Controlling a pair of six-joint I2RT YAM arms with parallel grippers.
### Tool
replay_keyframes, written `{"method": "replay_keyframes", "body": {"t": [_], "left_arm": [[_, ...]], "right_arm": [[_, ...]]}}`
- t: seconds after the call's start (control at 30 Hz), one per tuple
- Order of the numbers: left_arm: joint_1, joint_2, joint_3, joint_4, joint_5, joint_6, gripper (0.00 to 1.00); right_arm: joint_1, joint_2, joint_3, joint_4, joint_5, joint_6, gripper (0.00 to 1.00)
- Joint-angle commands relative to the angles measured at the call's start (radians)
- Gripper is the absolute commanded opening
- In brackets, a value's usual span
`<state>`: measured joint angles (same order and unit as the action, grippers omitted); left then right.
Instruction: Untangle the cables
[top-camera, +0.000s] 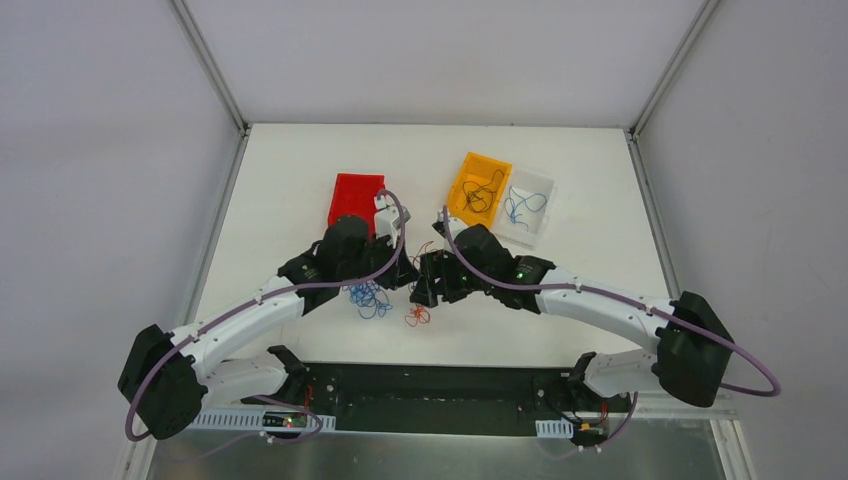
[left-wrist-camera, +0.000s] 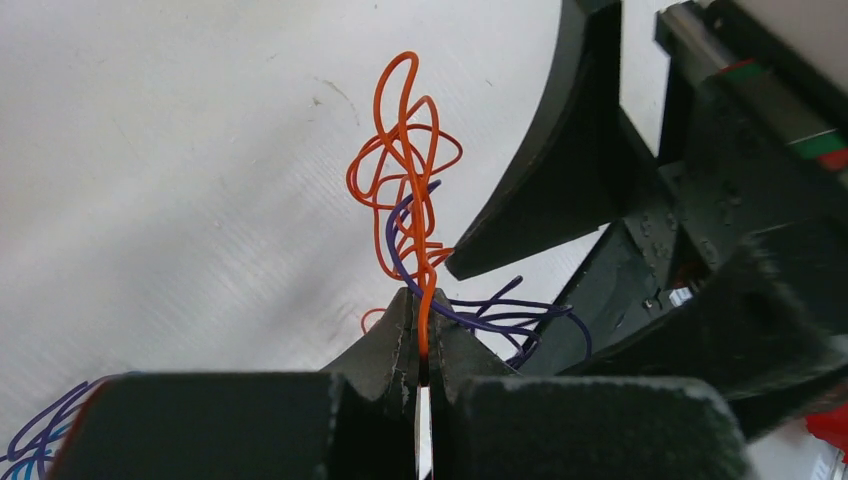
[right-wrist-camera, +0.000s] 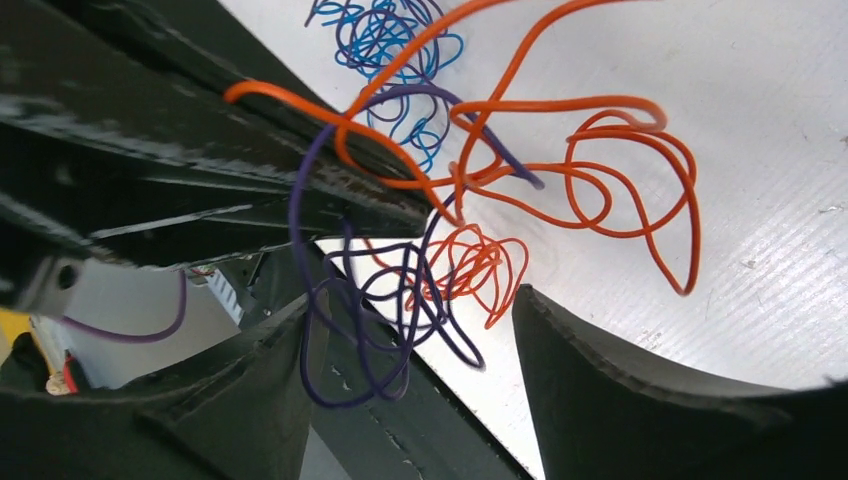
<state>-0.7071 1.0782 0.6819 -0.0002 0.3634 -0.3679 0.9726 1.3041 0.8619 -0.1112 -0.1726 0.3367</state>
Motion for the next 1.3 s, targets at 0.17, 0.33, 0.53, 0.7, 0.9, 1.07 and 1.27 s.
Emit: {"method": "replay_keyframes", "body": {"t": [0.17,0.33,0.53,0.7,0.9,1.07,1.27], "left_arm": [[-0.002,-0.039,0.048,0.003,0.046,-0.032,0.0],[-0.002,-0.042,0.05,0.003,0.047,-0.03,0.0],[-0.002,-0.047,0.048,-0.019,0.024,-0.024,0.26],[-0.001,-0.03,0.045,-0.029,0.022,-0.019,0.34],[-0.001,0.001,0.042,-0.046,0.031,-0.025,0.18],[-0.002,0.007,0.041,-0.05,0.028,-0.02,0.34],[-0.002,0.016,0.061,-0.031,0.007,0.02,0.69]], "right_arm": [[0.025,0.028,0.042,0.076,0.105,-0.019,0.48],[0.025,-0.017,0.022,0.076,0.137,-0.01,0.15],[0.023,-0.099,0.0,0.039,0.25,0.022,0.0],[0.02,-0.165,0.017,-0.033,0.344,0.045,0.0],[-0.029,-0.234,0.097,-0.171,0.401,0.083,0.0],[-0.074,-0.27,0.153,-0.234,0.37,0.097,0.0],[-0.101,-0.235,0.242,-0.302,0.217,0.118,0.0]]}}
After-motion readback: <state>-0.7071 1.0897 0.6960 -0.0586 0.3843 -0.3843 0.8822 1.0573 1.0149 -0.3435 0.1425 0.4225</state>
